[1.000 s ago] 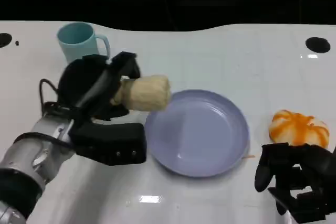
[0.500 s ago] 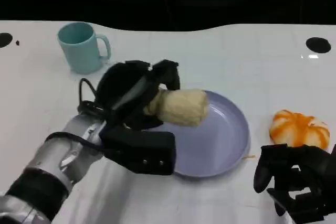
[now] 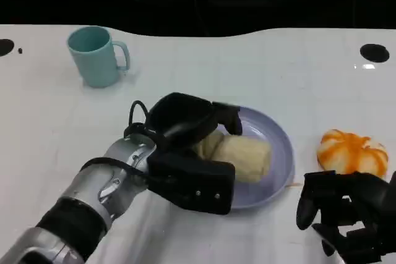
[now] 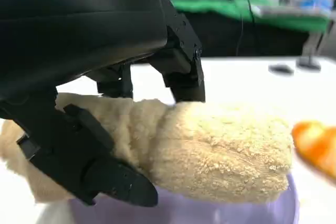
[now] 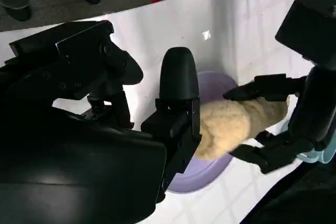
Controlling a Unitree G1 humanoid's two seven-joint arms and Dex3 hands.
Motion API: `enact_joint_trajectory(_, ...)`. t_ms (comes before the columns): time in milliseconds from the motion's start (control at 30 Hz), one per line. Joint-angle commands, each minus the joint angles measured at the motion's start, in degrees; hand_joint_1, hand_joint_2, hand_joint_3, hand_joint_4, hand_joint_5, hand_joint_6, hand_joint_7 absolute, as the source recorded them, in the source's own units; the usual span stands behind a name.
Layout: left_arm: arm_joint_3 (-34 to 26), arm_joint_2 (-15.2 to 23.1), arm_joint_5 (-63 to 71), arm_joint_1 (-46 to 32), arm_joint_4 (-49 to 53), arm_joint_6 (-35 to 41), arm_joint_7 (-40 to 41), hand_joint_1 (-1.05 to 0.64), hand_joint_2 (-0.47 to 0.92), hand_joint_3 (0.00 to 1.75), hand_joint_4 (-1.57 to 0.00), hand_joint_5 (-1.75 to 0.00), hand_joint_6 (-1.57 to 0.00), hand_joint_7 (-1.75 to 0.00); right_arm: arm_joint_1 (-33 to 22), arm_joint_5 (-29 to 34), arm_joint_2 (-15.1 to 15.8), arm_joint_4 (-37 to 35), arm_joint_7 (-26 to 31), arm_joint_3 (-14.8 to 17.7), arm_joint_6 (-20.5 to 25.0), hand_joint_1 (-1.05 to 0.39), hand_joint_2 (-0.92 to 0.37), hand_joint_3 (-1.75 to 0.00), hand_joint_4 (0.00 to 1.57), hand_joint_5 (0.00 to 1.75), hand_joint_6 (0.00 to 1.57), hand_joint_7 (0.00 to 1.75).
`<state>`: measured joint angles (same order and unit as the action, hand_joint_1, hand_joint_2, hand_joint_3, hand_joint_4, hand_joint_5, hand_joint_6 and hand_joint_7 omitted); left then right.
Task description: Grasp the towel on the left side of the plate with the left hand and place it into the plate.
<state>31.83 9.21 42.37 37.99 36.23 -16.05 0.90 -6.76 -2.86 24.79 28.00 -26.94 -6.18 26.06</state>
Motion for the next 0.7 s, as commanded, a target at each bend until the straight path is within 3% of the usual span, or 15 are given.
enact_joint_trajectory(33,0.11,1.81,0.1,0.25,-3.44,2.41,-5.13,-0.53,0.92,0.01,-0.28,-0.39,-0.25,-0.01,-0.14,-0.56,1.02,0.62,-0.57,0.77,0.6,0.07,-0.67,-0.98,0.66,1.69,0.65,1.44)
enact_joint_trajectory(133,0.53,2.86,0.95,-0.02,-5.56,3.87,-7.62,-0.71,0.92,0.0,-0.13,-0.25,-0.14,0.0,-0.08,-0.39,1.19,0.66,-0.73,0.79,0.53,0.07,-0.66,-0.98,0.65,1.69,0.65,1.45)
enact_joint_trajectory(300,-0.52,5.24,0.39,-1.81,-11.6,5.32,-10.99,-0.81,0.92,0.04,-0.07,-0.21,-0.1,0.0,-0.19,-0.46,0.94,0.0,-0.76,0.94,-0.27,0.09,-0.67,-0.98,0.66,1.68,0.65,1.44)
enact_joint_trajectory(467,-4.24,7.2,-5.33,-5.26,-18.46,6.75,-16.4,-0.83,0.92,0.08,-0.06,-0.22,-0.07,0.0,-0.21,-0.24,1.04,0.12,-0.75,0.99,-0.08,0.08,-0.66,-0.98,0.65,1.69,0.64,1.44)
enact_joint_trajectory(700,-13.19,9.21,-20.27,-14.98,-30.33,11.27,-24.95,-0.69,0.92,0.08,-0.22,-0.32,-0.17,-0.05,0.2,-0.37,0.93,-1.07,-1.03,1.25,-1.18,0.09,-0.67,-0.98,0.66,1.7,0.65,1.45)
